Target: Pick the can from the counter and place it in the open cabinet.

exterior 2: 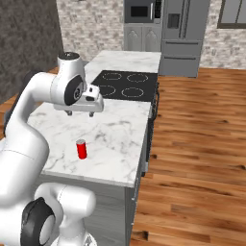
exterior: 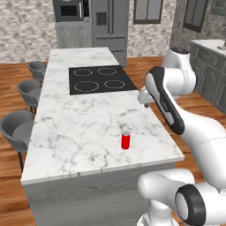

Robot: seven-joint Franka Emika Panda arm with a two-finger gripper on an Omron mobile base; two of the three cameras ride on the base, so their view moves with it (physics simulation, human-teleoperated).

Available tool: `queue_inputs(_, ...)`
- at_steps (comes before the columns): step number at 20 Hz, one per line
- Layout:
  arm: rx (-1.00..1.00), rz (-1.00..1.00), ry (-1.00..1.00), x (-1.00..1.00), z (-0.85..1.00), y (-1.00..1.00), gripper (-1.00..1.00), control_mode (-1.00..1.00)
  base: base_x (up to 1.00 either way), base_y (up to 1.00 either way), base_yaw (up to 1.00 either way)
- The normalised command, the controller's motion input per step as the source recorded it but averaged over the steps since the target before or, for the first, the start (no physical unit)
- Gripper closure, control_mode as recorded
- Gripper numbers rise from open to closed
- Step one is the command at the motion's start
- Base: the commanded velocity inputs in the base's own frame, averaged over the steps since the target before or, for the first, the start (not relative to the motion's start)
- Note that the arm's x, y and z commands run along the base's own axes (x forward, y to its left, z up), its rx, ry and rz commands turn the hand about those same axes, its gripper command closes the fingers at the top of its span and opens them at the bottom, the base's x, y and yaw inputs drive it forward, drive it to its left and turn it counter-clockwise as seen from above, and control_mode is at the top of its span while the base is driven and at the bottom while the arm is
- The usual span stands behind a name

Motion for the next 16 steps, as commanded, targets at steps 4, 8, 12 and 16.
queue_inputs(4, 0.02, 0.16, -0.07, -0.29, 0.00, 0.00, -1.00, -1.00, 0.00, 0.00, 0.00)
queue_inputs(8, 0.00, 0.16, -0.06, -0.20, 0.00, -0.02, -1.00, -1.00, 0.00, 0.00, 0.00)
queue_inputs(12, 0.00, 0.17, -0.07, -0.14, 0.00, 0.00, -1.00, -1.00, 0.00, 0.00, 0.00)
queue_inputs(16, 0.00, 0.19, -0.04, -0.07, -0.06, 0.00, -1.00, -1.00, 0.00, 0.00, 0.00)
